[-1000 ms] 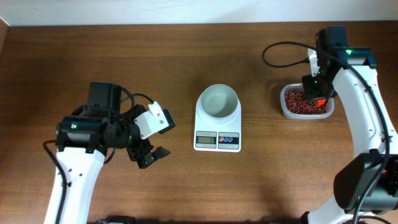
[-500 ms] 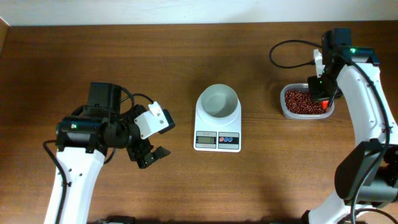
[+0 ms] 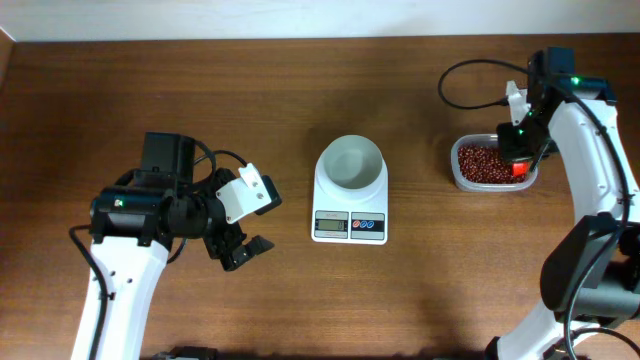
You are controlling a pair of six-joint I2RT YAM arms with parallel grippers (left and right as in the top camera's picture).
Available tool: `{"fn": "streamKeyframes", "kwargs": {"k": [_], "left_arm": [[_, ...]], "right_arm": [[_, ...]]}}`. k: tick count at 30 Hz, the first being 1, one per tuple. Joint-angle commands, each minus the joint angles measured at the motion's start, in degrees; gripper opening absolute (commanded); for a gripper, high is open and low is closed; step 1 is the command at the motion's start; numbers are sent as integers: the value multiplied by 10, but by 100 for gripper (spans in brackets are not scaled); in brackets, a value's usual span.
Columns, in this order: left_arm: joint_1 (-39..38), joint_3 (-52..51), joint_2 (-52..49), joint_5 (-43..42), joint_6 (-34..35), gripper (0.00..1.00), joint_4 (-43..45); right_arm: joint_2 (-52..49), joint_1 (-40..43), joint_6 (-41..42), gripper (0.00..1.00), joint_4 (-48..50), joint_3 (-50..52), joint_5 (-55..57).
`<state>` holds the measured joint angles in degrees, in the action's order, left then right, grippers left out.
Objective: Scoop and weigh 50g on scale
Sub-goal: 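Dip the red scoop into the bean tub with the right gripper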
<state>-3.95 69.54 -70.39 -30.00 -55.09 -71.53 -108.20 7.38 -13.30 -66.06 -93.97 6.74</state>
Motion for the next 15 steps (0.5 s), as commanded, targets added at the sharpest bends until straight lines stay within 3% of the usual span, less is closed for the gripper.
{"fn": "streamKeyframes", "kwargs": {"k": [1,10,15], "left_arm": [[3,10,1,-2,3,99,-1],[3,10,1,-2,3,99,-1],[3,10,1,-2,3,99,-1]], "right_arm": [[-9,5,-16,4,-6,-5,-73],[-9,26,-15,4,-5,15,-142],[-9,67,-16,4,-6,22,-235]]}}
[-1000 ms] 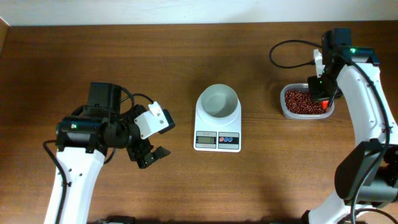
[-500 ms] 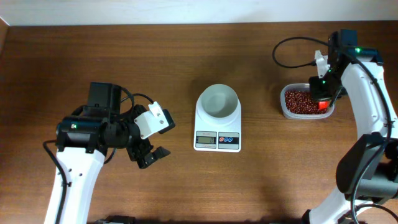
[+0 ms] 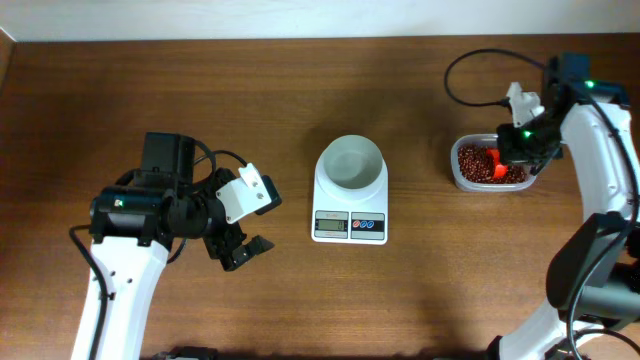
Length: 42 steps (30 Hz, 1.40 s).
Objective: Scoop and weigh 50g on scale
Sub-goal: 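Dip the red scoop into the bean tub with the right gripper, then lift the filled scoop and carry it left toward the white bowl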
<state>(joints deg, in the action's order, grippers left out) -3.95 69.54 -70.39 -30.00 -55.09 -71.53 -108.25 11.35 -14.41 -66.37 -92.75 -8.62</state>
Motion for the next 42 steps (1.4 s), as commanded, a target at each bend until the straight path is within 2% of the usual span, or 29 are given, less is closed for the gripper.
{"fn": "streamKeyframes", "kwargs": {"k": [1,7,11,21,26,35,42], "left_arm": [[3,10,1,-2,3,99,-1],[3,10,1,-2,3,99,-1],[3,10,1,-2,3,99,-1],[3,10,1,-2,3,99,-1],[3,10,1,-2,3,99,-1],[3,10,1,-2,3,99,-1],[3,10,1,-2,3,99,-1]], "right_arm": [[-9,37,-4,4,-3,10,-97],[-9,90,-50,4,-25,12,-198],[-9,101,-78,4,-32,27,-202],[-9,102,-76,4,34,132,-229],[-9,106,-63,4,38,132,-236],[-9,192,-64,4,38,132,-412],[-9,212,-64,4,23,132,-422]]}}
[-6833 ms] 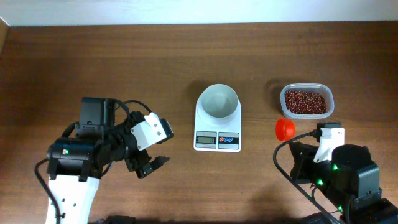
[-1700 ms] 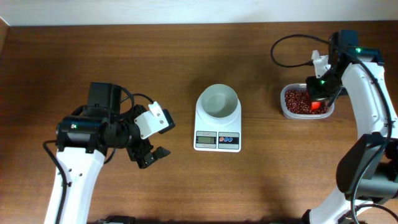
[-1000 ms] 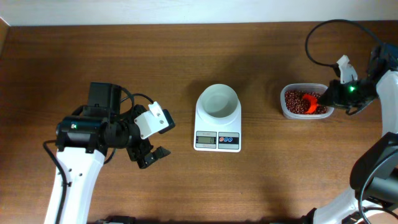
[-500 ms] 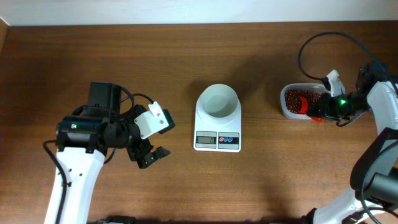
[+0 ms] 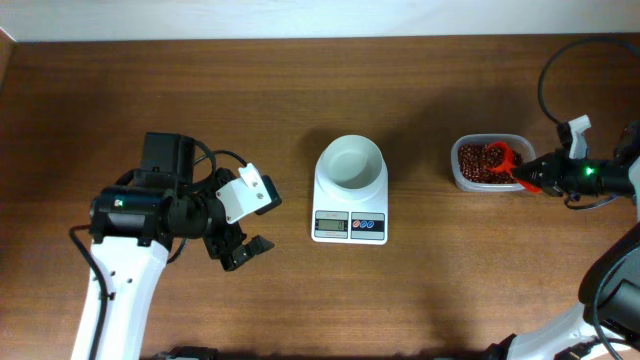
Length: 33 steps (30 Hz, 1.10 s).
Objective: Scoop and weigh 50g on scale
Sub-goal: 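Lift the filled scoop and carry it left toward the white bowl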
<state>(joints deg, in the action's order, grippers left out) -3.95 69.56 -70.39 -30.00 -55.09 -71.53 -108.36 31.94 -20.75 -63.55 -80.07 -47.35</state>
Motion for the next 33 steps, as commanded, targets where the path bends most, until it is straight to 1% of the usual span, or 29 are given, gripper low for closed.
{"fn": "streamKeyframes", "kwargs": {"k": [1,8,13,17,20,22,27,31,33], "left_arm": [[3,9,1,-2,3,99,-1],[3,9,1,-2,3,99,-1],[3,9,1,-2,3,99,-1],[3,9,1,-2,3,99,-1],[3,9,1,-2,3,99,-1],[3,9,1,-2,3,99,-1],[3,9,1,-2,3,99,-1],[3,9,1,-2,3,99,-1],[3,9,1,-2,3,99,-1]], "right_arm": [[-8,8,0,4,-5,5,-37],[-8,39,-1,4,-27,5,-63],[-8,57,-33,4,-55,5,-91],[-8,59,-33,4,-68,5,-98],[-8,59,-61,4,-82,5,-155],[-8,58,-61,4,-83,5,-172],[-8,38,-60,4,-85,5,-193],[-8,2,-60,4,-85,5,-205],[-8,-26,-60,4,-85,5,-232]]}}
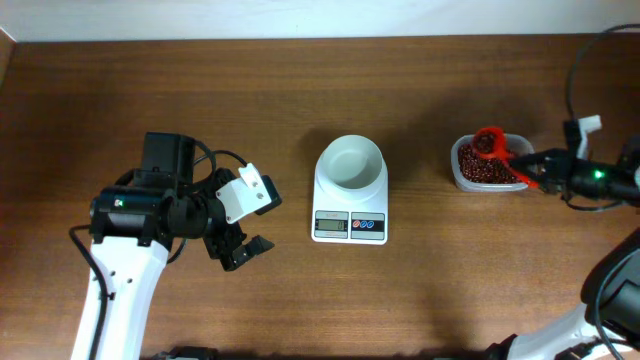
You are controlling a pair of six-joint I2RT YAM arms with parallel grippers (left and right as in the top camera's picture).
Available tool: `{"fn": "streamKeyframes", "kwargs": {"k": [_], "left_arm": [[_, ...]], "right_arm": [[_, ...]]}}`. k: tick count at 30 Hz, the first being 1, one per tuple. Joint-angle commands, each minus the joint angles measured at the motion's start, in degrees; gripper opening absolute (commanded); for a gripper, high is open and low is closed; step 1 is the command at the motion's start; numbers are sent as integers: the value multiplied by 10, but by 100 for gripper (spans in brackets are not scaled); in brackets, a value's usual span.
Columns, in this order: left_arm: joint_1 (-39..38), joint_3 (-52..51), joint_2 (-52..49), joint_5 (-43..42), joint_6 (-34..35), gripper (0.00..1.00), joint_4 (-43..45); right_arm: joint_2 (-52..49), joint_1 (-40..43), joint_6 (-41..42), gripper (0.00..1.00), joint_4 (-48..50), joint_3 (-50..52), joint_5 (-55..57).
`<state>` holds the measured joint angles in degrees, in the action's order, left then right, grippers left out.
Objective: Scoop and weigh 50g on scale
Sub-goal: 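Lift the filled scoop and carry it left toward the white bowl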
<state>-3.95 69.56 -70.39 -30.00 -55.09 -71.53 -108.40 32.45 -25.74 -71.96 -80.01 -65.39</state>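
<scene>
A white scale point(350, 205) stands mid-table with an empty white bowl point(350, 163) on its platform. To its right a clear tub of red beans point(486, 168) rests on the wood. My right gripper point(545, 168) is shut on the handle of a red scoop point(490, 143), whose bowl, loaded with beans, hovers over the tub's far side. My left gripper point(245, 250) hangs open and empty over the table left of the scale.
A black cable point(580, 70) loops above the right arm near the table's far right. The scale's display and buttons point(349, 227) face the near edge.
The scoop's bowl has shifted from the tub's right part to its far side and shows a load of beans. The right gripper sits slightly further right. The left arm is unchanged.
The right arm first stood over the tub with the scoop at its right end, then dipped among the beans. Later the arm lay low, reaching in from the right, scoop in the tub. Now the loaded scoop sits over the tub. The left arm never moved.
</scene>
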Motion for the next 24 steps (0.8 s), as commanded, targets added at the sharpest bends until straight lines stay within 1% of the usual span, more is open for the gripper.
{"fn": "streamKeyframes", "kwargs": {"k": [1,13,15,19,24], "left_arm": [[3,9,1,-2,3,99,-1],[3,9,1,-2,3,99,-1],[3,9,1,-2,3,99,-1],[3,9,1,-2,3,99,-1],[3,9,1,-2,3,99,-1]], "right_arm": [[-7,-42,-10,4,0,5,-61],[-7,-181,-8,4,1,5,-79],[-7,-196,-5,4,5,5,-79],[-7,-226,25,4,32,5,-79],[-7,-252,27,4,55,5,-79]]}}
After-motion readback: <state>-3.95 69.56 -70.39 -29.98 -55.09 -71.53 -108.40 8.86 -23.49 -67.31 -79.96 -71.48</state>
